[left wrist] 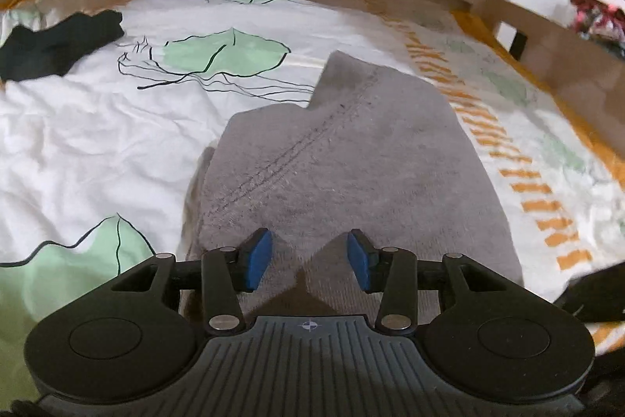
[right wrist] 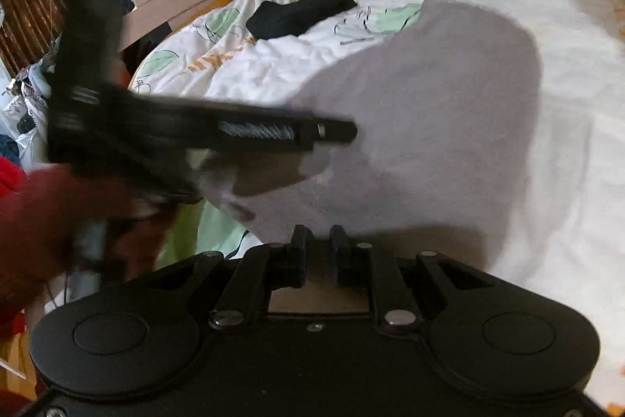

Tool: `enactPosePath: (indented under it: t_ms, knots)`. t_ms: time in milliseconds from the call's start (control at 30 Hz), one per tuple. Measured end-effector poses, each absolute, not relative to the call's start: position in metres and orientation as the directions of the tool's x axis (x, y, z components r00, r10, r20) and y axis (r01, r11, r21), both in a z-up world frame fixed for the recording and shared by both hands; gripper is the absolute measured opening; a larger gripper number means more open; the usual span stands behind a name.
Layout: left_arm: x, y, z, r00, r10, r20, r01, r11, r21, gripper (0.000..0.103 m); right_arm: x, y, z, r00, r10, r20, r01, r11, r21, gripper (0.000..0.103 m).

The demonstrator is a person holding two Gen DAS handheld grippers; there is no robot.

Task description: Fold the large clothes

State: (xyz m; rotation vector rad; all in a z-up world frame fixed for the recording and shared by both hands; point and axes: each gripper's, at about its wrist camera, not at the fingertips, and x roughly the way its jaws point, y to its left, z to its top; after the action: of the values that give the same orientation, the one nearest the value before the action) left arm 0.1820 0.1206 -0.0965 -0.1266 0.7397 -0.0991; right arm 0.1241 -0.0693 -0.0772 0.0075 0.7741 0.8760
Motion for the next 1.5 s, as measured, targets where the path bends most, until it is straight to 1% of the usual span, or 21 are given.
enactPosePath:
  t_ms: [33, 67, 100, 133, 167, 333, 400, 467, 533, 600, 767, 833, 900, 933, 1000, 1067, 1133, 1167, 1200, 1333, 1500]
  knots:
    - [0.182, 0.121, -0.096, 0.733, -0.135, -0.666, 0.045, 0.987, -0.151, 0.043, 0.124, -0.076, -0.070, 0.417, 0.687, -0.595, -0.686, 0.668, 0.290, 0.030]
    - [0.182, 0.120, -0.095, 0.733, -0.133, -0.667, 0.044, 0.988, -0.149, 0.043, 0.126, -0.083, -0.063, 0.446, 0.685, -0.577, -0.680, 0.678, 0.280, 0.039]
    - [0.182, 0.120, -0.095, 0.733, -0.131, -0.667, 0.043, 0.988, -0.146, 0.043, 0.128, -0.087, -0.058, 0.475, 0.681, -0.557, -0.672, 0.690, 0.271, 0.045]
    - [0.181, 0.119, -0.095, 0.733, -0.128, -0.668, 0.043, 0.989, -0.141, 0.043, 0.134, -0.091, -0.052, 0.513, 0.674, -0.532, -0.661, 0.705, 0.256, 0.055]
    - [0.181, 0.118, -0.095, 0.732, -0.125, -0.669, 0.044, 0.990, -0.137, 0.043, 0.139, -0.094, -0.047, 0.546, 0.662, -0.513, -0.651, 0.721, 0.237, 0.059]
    - [0.184, 0.118, -0.093, 0.721, -0.123, -0.682, 0.039, 0.990, -0.137, 0.043, 0.188, -0.083, -0.035, 0.672, 0.579, -0.461, -0.583, 0.798, 0.153, 0.059]
    - [0.185, 0.117, -0.093, 0.719, -0.119, -0.685, 0.038, 0.991, -0.132, 0.043, 0.207, -0.070, -0.040, 0.702, 0.528, -0.477, -0.544, 0.830, 0.118, 0.059]
    - [0.186, 0.116, -0.093, 0.717, -0.118, -0.687, 0.042, 0.991, -0.127, 0.043, 0.228, -0.058, -0.053, 0.693, 0.480, -0.538, -0.520, 0.850, 0.087, 0.060]
    - [0.188, 0.115, -0.093, 0.714, -0.112, -0.691, 0.043, 0.992, -0.116, 0.043, 0.239, -0.043, -0.072, 0.675, 0.429, -0.600, -0.511, 0.859, 0.039, 0.065]
    - [0.189, 0.115, -0.094, 0.710, -0.109, -0.695, 0.041, 0.993, -0.113, 0.042, 0.241, -0.034, -0.080, 0.689, 0.407, -0.600, -0.507, 0.862, 0.003, 0.067]
    - [0.189, 0.116, -0.091, 0.702, -0.115, -0.702, 0.043, 0.992, -0.120, 0.042, 0.235, -0.042, -0.076, 0.682, 0.412, -0.604, -0.513, 0.859, 0.007, 0.068]
    - [0.186, 0.120, -0.084, 0.708, -0.138, -0.693, 0.042, 0.987, -0.153, 0.043, 0.235, -0.048, -0.072, 0.677, 0.440, -0.590, -0.521, 0.853, 0.037, 0.073]
    - [0.180, 0.128, -0.076, 0.724, -0.153, -0.672, 0.032, 0.981, -0.189, 0.046, 0.234, -0.057, -0.067, 0.673, 0.468, -0.573, -0.517, 0.851, 0.089, 0.082]
    - [0.177, 0.133, -0.072, 0.735, -0.153, -0.660, 0.022, 0.979, -0.202, 0.056, 0.234, -0.064, -0.065, 0.667, 0.486, -0.564, -0.514, 0.849, 0.123, 0.084]
    - [0.170, 0.145, -0.064, 0.758, -0.131, -0.639, -0.009, 0.978, -0.211, 0.072, 0.231, -0.083, -0.062, 0.657, 0.521, -0.546, -0.504, 0.841, 0.196, 0.090]
    - [0.167, 0.159, -0.061, 0.763, -0.120, -0.635, -0.038, 0.972, -0.230, 0.072, 0.225, -0.105, -0.063, 0.643, 0.550, -0.533, -0.490, 0.830, 0.265, 0.093]
    - [0.171, 0.174, -0.067, 0.734, -0.138, -0.665, -0.066, 0.960, -0.273, 0.073, 0.224, -0.123, -0.068, 0.620, 0.579, -0.529, -0.473, 0.814, 0.337, 0.094]
    - [0.174, 0.179, -0.071, 0.714, -0.155, -0.683, -0.074, 0.953, -0.294, 0.073, 0.225, -0.131, -0.071, 0.599, 0.601, -0.529, -0.462, 0.799, 0.384, 0.098]
    - [0.179, 0.183, -0.077, 0.687, -0.181, -0.704, -0.079, 0.944, -0.319, 0.073, 0.227, -0.138, -0.077, 0.572, 0.626, -0.531, -0.450, 0.780, 0.435, 0.101]
    - [0.198, 0.187, -0.106, 0.569, -0.305, -0.764, -0.069, 0.908, -0.414, 0.074, 0.237, -0.151, -0.104, 0.481, 0.712, -0.511, -0.388, 0.696, 0.604, 0.101]
    - [0.213, 0.191, -0.122, 0.541, -0.382, -0.749, -0.068, 0.868, -0.492, 0.085, 0.249, -0.139, -0.128, 0.394, 0.786, -0.476, -0.380, 0.611, 0.694, 0.102]
